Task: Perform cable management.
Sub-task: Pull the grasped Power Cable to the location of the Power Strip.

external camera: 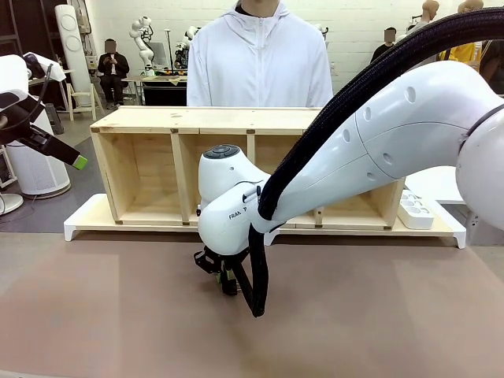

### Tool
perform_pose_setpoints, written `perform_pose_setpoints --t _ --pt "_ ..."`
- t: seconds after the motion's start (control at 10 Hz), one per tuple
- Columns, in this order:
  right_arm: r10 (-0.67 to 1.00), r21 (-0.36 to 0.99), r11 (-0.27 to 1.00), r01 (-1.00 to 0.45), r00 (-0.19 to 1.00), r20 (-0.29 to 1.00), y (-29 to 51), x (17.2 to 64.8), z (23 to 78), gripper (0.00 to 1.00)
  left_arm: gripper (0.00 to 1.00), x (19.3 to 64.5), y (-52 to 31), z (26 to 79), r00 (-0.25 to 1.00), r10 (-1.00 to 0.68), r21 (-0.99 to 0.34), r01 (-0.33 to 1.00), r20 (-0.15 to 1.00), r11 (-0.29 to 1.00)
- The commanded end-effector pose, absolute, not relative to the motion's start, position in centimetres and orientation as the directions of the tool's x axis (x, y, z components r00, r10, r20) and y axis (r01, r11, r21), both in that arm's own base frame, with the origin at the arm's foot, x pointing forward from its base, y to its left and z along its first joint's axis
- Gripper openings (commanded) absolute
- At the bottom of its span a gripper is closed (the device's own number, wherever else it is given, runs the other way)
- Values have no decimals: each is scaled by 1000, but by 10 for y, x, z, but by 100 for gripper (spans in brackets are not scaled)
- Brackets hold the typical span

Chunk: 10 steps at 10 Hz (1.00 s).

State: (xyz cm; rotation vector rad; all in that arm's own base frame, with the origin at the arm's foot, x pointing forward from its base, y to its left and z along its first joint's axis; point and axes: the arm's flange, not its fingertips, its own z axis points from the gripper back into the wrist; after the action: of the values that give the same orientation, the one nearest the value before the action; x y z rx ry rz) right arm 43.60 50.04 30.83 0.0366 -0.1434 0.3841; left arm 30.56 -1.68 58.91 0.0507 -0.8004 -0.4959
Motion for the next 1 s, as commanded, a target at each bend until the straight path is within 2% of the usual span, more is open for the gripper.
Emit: perform_pose_setpoints --t 0.0,0.6,0.7,0.9 --pt "371 10 926 -376 917 147 501 436 308 0 100 306 -16 589 591 -440 222 405 676 887" --pt "371 10 926 -376 917 147 501 436 308 0 100 306 -16 589 591 -440 222 405 676 887" --pt "371 8 927 -376 917 146 500 436 308 13 100 306 -16 589 591 -440 222 405 676 887" --pt "398 -12 917 -398 912 98 490 409 332 13 100 306 -16 589 591 -440 222 405 676 887"
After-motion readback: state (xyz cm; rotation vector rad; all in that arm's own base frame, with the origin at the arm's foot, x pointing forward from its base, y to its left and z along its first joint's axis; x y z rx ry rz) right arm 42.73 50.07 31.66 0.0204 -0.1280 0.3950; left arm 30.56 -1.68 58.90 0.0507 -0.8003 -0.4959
